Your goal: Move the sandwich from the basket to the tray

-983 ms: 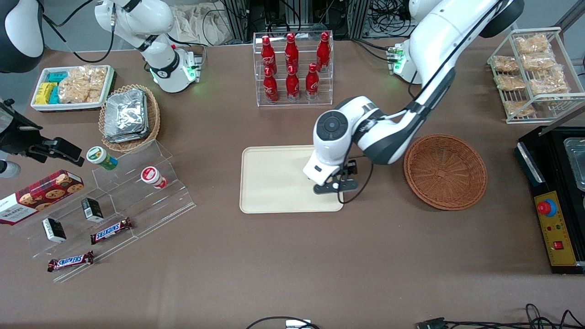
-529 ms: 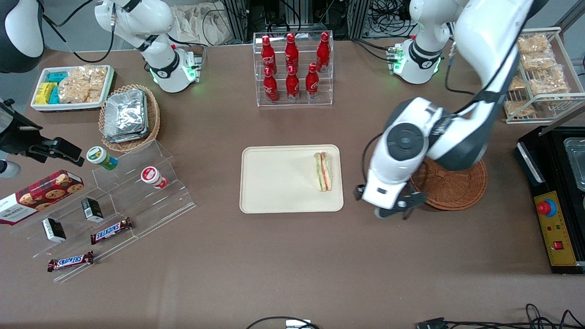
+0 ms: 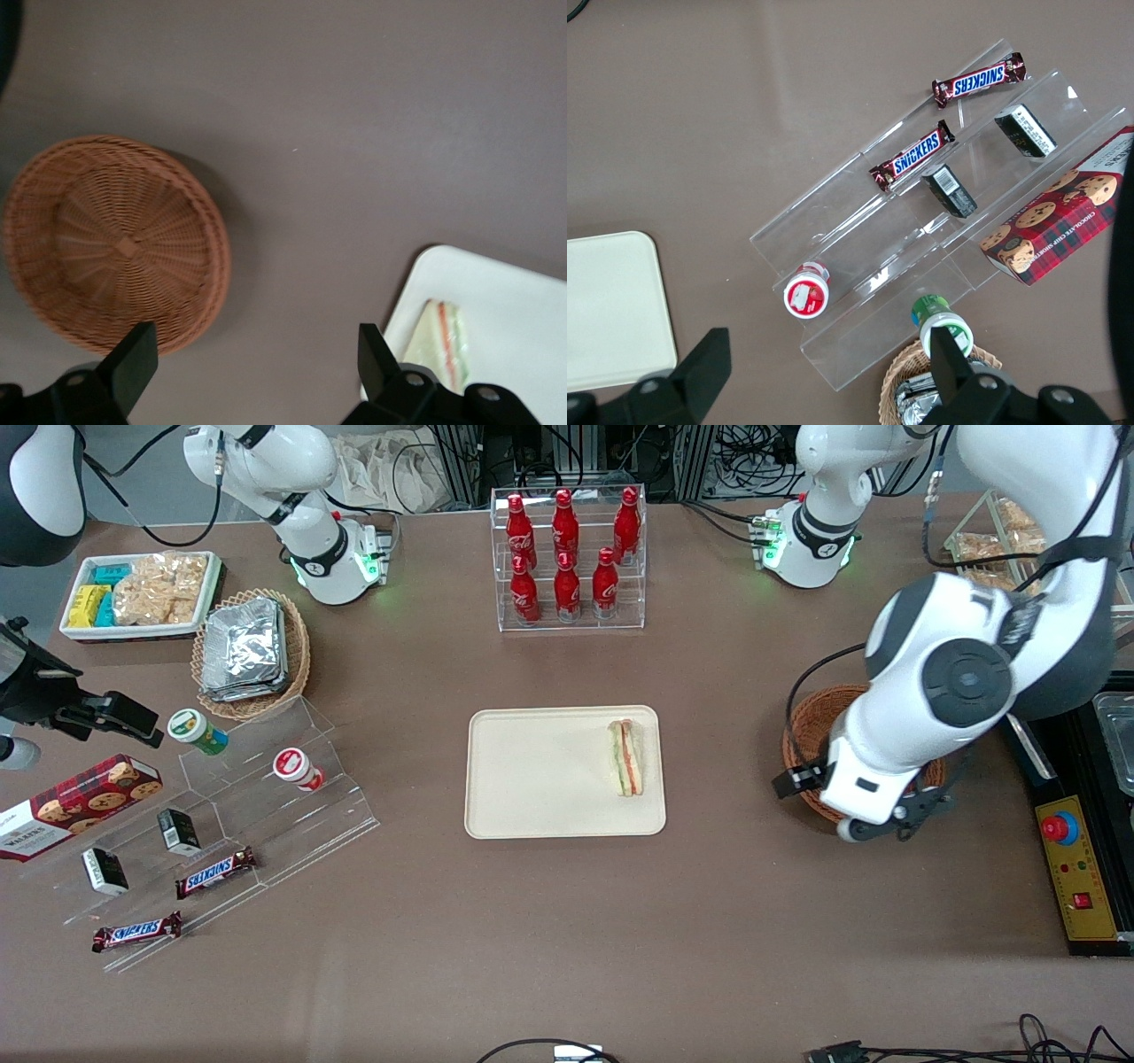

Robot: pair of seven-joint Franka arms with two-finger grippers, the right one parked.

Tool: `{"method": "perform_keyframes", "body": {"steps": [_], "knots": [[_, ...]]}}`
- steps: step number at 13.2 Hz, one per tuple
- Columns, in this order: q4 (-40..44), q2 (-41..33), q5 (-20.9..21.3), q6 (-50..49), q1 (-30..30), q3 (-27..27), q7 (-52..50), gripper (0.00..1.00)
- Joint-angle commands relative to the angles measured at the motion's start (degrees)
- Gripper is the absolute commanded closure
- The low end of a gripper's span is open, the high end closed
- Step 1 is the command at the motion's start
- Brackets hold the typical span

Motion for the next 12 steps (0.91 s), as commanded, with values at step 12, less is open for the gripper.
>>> {"method": "perform_keyframes", "body": {"steps": [12], "knots": [[-4.8, -22.2, -11.7, -9.0, -7.7, 26.7, 41.5, 0.0]]}}
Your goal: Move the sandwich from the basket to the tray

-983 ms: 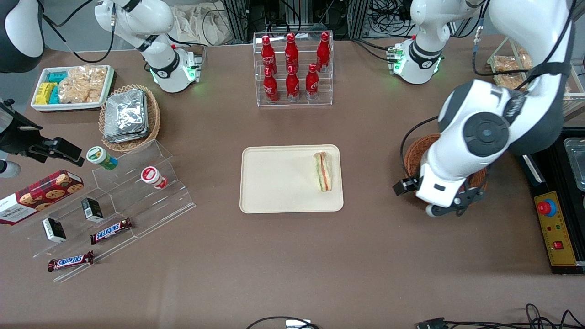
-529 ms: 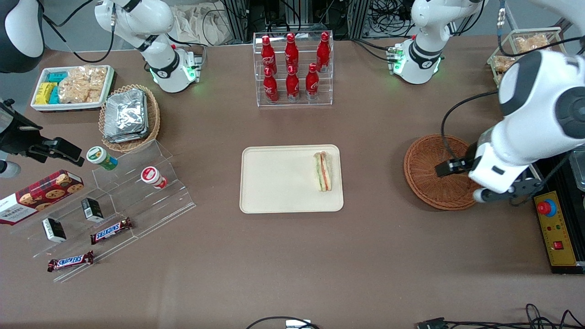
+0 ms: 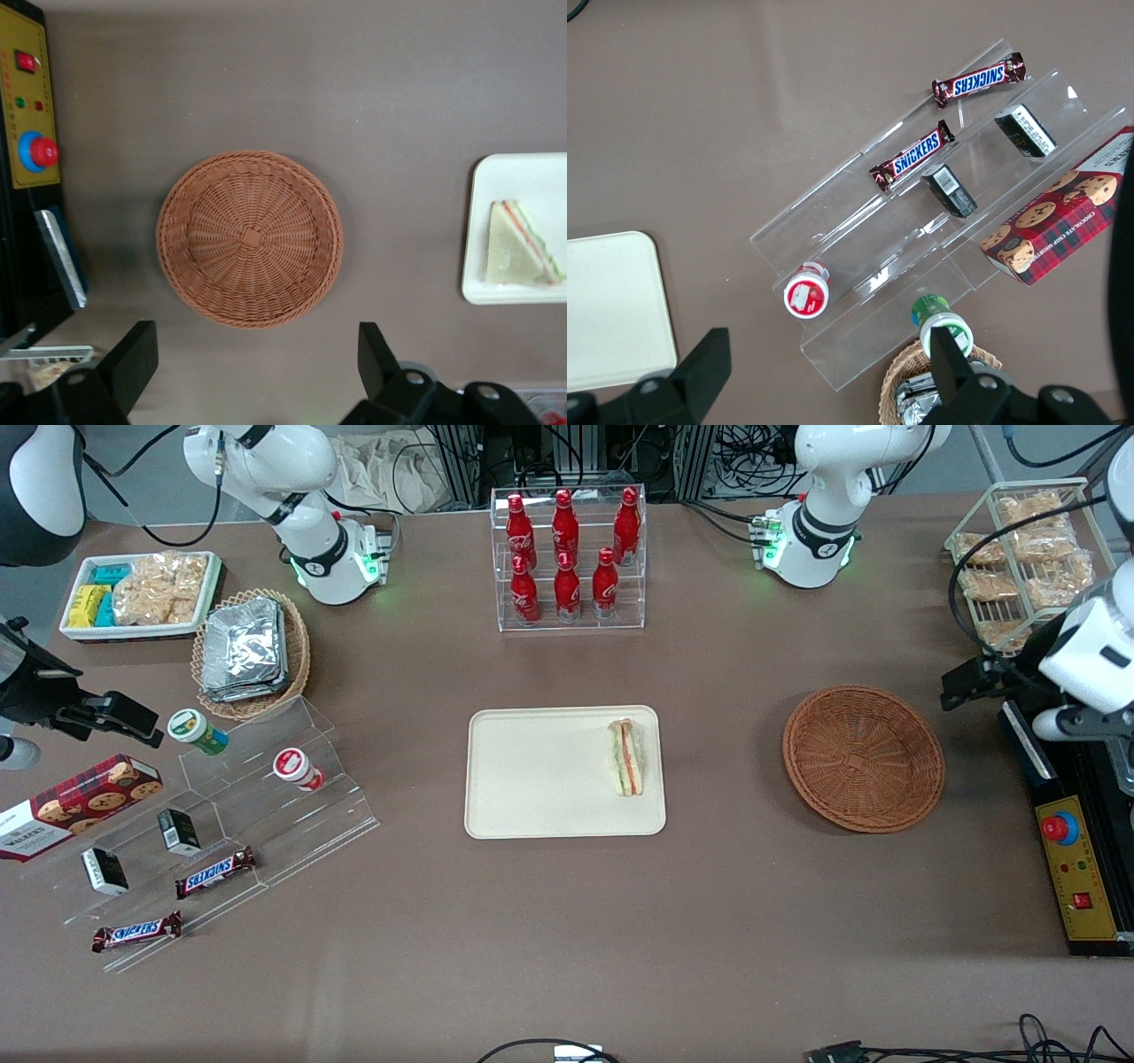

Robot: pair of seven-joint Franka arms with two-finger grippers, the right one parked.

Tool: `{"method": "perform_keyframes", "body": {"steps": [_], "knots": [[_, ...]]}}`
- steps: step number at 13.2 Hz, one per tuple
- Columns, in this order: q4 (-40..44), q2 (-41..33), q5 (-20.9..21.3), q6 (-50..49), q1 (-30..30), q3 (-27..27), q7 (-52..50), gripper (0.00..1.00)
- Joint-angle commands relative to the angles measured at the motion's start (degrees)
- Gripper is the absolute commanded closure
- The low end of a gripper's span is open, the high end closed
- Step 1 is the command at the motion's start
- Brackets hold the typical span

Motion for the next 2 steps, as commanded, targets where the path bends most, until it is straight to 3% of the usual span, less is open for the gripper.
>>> {"method": "perform_keyframes", "body": {"steps": [1, 2], "knots": [[-2.9, -4.4, -0.5, 0.0, -1.1, 1.3, 3.5, 0.0], [-2.9, -4.6, -0.2, 0.0, -1.7, 1.3, 3.4, 0.0]]}}
